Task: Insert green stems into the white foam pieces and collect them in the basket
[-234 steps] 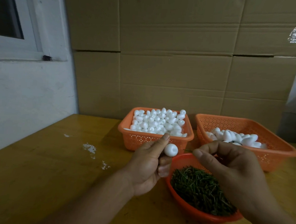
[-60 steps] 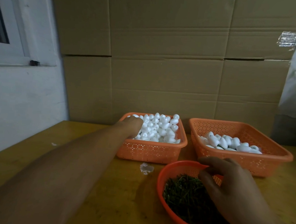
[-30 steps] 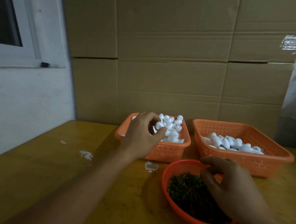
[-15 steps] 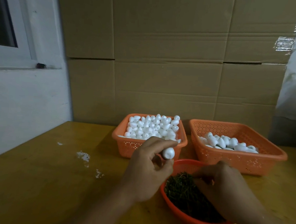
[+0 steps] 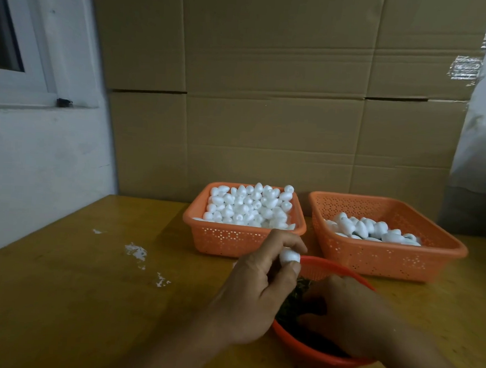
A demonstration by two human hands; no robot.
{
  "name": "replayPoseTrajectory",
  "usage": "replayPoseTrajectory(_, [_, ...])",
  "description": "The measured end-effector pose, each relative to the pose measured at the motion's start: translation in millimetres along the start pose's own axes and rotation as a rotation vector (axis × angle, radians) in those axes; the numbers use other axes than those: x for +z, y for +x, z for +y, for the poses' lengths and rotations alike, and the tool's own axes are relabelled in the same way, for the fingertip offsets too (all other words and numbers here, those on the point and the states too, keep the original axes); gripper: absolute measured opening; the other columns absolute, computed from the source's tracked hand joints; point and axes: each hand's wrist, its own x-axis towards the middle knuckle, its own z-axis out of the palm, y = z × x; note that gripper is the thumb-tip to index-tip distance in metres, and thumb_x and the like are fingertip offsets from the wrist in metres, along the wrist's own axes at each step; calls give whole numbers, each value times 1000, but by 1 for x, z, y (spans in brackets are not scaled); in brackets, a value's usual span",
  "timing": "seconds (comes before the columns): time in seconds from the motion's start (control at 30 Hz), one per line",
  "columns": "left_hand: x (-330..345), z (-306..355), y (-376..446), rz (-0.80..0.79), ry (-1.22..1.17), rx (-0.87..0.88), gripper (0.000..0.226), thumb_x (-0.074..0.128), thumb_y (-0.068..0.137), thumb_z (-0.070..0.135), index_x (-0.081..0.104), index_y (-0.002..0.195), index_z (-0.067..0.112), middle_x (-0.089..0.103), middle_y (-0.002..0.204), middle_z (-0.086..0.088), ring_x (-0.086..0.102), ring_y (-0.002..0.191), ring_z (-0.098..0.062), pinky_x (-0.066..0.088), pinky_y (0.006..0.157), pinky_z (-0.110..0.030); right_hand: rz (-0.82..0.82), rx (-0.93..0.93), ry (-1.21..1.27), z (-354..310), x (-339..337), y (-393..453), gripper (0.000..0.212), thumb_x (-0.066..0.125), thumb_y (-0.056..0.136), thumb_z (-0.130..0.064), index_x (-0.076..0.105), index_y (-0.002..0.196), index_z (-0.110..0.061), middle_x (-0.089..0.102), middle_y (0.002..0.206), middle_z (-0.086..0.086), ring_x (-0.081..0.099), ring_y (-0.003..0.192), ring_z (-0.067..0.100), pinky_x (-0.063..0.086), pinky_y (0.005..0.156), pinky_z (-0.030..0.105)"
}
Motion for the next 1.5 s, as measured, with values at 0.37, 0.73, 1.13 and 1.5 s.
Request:
replayPoseTrajectory(0.37, [4,5,3,-3,-459,-228,23,60,95,35,61,117,27,59,74,1,50,59,-10,41,54,-22,91,62,1,-1,4,2,9,66,88,-39,70,90,-31,67,89,-11,63,82,8,57,75,31])
replayPoseTrajectory(0.73, [2,9,8,182,-741,-495,47,51,94,39,60,117,-1,57,70,-7,48,56,-13,35,52,-23,219,84,191,0,0,-1,20,60,90,-35,66,77,-20,66,74,0,62,68,12,56,69,39])
replayPoseTrajectory(1.13, [0,10,9,171,-801,-595,38,51,95,40,61,106,5,62,67,-9,51,49,-14,37,45,-22,339,77,805,-1,-3,-8,29,66,86,-19,70,62,-3,76,76,12,66,54,32,52,50,43])
replayPoseTrajectory(1.5, [0,7,9,179,-766,-625,40,50,98,45,63,98,8,64,66,-9,53,48,-15,38,43,-22,200,-110,1208,-8,-10,-15,44,64,78,-46,68,64,-5,62,65,20,56,56,22,45,47,24])
